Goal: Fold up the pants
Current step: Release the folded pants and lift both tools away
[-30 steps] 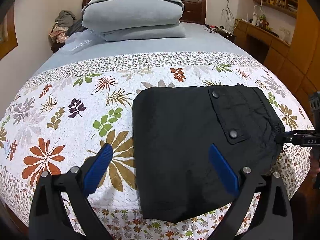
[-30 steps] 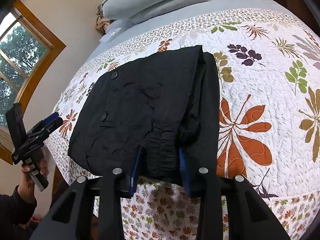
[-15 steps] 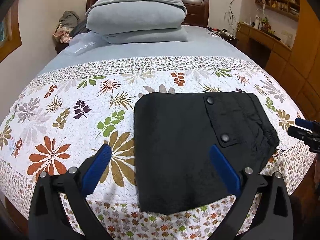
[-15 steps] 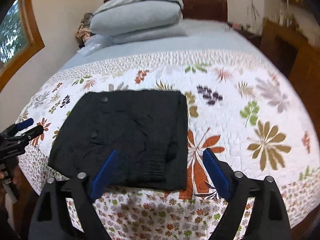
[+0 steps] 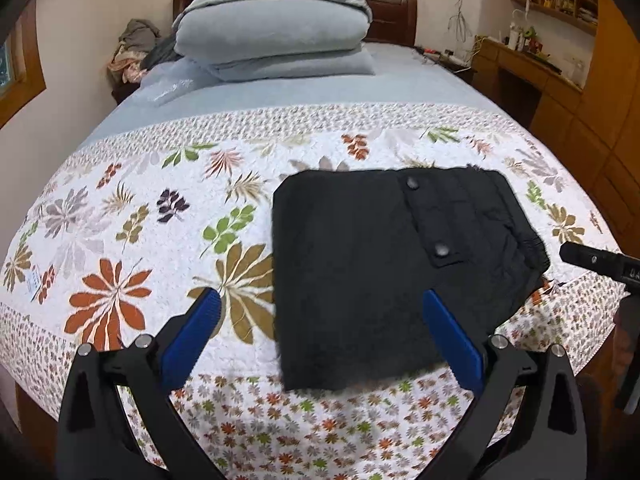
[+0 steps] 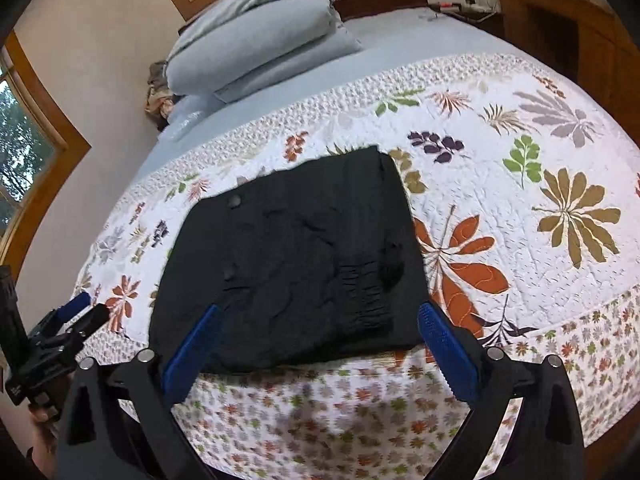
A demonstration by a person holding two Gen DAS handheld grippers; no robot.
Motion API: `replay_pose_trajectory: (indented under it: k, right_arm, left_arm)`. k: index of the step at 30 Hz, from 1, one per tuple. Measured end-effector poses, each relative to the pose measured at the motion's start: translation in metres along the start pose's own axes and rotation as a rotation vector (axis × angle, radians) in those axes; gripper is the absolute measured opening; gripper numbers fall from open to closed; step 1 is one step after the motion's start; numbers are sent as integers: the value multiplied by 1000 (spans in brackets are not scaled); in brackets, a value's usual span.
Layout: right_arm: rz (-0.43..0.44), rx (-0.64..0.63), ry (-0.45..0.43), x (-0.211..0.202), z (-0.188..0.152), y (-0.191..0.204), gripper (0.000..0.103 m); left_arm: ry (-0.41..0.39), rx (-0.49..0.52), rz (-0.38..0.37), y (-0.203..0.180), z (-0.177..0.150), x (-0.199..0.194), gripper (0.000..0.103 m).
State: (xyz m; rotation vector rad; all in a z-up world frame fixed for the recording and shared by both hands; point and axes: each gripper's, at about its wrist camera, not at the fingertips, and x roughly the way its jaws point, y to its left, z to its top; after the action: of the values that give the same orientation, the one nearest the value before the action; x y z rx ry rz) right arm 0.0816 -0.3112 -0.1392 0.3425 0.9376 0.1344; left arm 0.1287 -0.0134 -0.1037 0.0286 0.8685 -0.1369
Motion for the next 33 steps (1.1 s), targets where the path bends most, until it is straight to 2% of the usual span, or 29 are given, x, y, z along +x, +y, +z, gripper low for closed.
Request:
replay_pose_trajectory:
  k: [2, 7, 8, 9, 11, 13, 15, 22, 23, 24, 29, 33]
  right_arm:
    - [-14, -4, 18, 8, 1, -8, 96]
    - [43, 19, 90, 37, 1, -16, 86]
    - [35, 17, 102, 42, 1, -16, 80]
    - [34, 14, 110, 46, 0, -16, 67]
    - [7, -11, 123, 52, -1, -14, 57]
    - [25, -40, 131, 53, -2, -11, 43]
    - [17, -55, 133, 52, -2, -10, 41]
    - [-18, -68, 132, 47, -2, -4, 43]
    - [-36, -58, 135, 47, -2, -5, 53]
    - [-63, -46, 136, 45, -1, -7, 71]
    - [-108, -66, 17, 6, 0, 6, 75]
    - [-168, -117, -40, -16, 2, 29, 86]
  left_arm:
    - [10, -16, 0, 4, -2, 3, 100]
    - [22, -47, -17, 7, 0, 7, 100]
    - [16, -46, -17, 6, 2, 7, 100]
    - [9, -39, -15, 4, 4, 6, 100]
    - [-1, -27, -12, 0, 7, 3, 100]
    - [-14, -12, -11, -4, 10, 0, 100]
    - [-32, -1, -7, -7, 13, -5, 100]
    - [-60, -8, -15, -9, 16, -17, 100]
    - [-63, -12, -14, -8, 16, -18, 100]
    - [-63, -17, -12, -7, 17, -20, 100]
    - [-53, -40, -23, -4, 16, -24, 100]
    - [-60, -23, -20, -8, 15, -31, 100]
